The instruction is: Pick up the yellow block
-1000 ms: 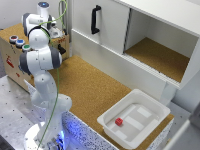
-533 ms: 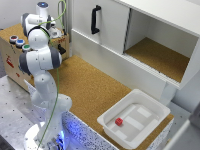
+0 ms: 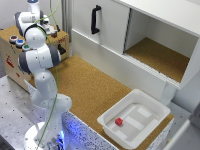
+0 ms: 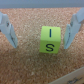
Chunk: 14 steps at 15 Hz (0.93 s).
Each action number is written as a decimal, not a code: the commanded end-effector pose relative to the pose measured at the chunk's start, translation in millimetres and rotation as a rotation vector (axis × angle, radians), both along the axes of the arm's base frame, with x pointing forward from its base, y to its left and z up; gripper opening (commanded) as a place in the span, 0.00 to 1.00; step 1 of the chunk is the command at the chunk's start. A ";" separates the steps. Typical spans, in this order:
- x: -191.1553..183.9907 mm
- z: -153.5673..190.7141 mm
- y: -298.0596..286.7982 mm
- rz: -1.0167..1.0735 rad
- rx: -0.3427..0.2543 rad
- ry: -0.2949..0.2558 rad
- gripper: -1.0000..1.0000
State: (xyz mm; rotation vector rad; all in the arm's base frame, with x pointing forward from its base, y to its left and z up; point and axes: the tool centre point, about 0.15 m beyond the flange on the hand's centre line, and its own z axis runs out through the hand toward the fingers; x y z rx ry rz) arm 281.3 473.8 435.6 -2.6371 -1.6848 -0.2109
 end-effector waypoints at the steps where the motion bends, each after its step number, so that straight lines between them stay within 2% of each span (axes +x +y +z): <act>1: 47.1 4.3 25.7 -0.068 -0.150 0.133 1.00; 4: 44.5 7.7 17.8 -0.066 -0.140 0.138 1.00; 5: 40.3 8.3 17.6 -0.058 -0.143 0.137 0.00; 9: 26.3 7.8 15.6 -0.040 -0.171 0.126 0.00; 14: 19.1 -15.9 8.7 -0.044 -0.153 0.175 0.00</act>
